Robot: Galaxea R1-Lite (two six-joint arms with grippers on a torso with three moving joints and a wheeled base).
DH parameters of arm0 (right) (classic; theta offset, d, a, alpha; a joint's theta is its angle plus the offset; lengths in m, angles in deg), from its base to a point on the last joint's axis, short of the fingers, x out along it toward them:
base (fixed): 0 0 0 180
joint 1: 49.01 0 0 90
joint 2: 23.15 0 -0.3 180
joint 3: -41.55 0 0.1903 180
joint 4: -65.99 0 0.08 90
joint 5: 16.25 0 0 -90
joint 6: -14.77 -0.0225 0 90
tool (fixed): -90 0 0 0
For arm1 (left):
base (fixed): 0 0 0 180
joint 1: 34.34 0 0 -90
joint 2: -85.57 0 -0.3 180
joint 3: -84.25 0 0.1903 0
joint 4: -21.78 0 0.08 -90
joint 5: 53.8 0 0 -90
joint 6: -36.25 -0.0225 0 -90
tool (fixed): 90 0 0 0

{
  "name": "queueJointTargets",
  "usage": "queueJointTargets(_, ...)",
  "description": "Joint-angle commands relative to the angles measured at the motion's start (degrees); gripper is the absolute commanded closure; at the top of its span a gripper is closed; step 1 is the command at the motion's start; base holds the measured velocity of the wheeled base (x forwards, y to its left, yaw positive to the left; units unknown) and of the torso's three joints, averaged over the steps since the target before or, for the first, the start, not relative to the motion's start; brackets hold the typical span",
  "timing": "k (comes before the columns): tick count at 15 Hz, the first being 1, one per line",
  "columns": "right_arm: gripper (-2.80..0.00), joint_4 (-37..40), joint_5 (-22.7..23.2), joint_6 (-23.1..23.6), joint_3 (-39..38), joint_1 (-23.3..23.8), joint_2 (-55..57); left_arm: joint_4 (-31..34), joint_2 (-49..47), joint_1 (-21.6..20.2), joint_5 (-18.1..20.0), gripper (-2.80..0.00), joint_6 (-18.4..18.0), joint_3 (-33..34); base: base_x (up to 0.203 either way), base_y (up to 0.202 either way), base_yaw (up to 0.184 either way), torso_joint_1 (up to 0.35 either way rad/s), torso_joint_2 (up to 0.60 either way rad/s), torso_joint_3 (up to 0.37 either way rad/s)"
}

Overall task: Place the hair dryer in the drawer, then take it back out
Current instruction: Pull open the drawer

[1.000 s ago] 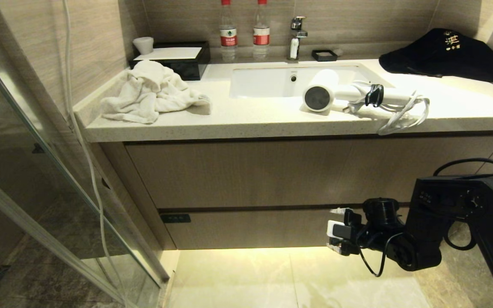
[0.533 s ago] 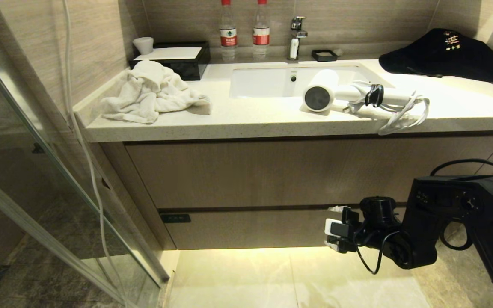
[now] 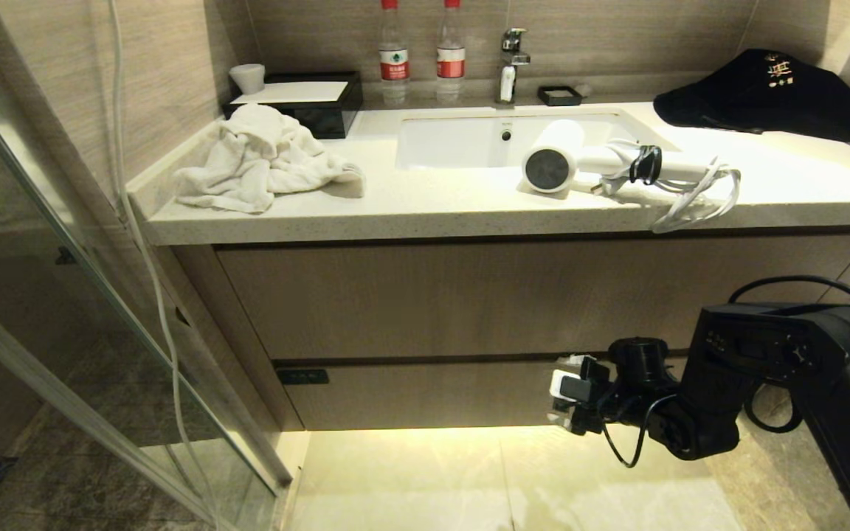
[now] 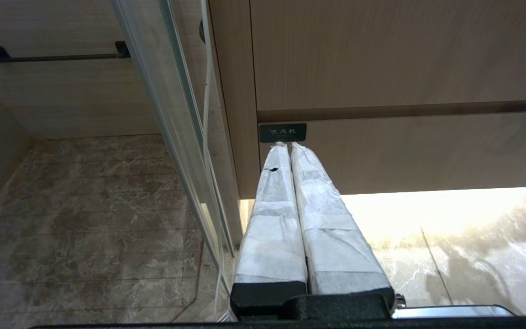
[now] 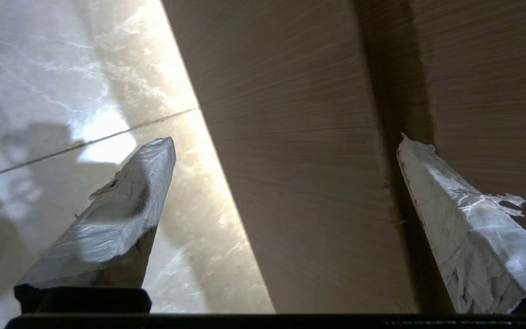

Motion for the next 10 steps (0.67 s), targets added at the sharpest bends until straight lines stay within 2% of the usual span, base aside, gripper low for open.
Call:
queueJointTargets(1,-2.8,0.2,0.2,0.3,-0.4,-0.2,-0.5,0.0,0.0,0.0,0.0,0.0,0.0,0.1,0.0,0.0,0.0,0.0,0.0,0.0)
queueJointTargets(10,-2.8,0.4,0.1,3.7,-0.4,-0.4,-0.9,0.0,-0.1,0.0,0.0,0.0,0.0,0.1,0.0,0.0,0.0,0.0,0.0,0.0)
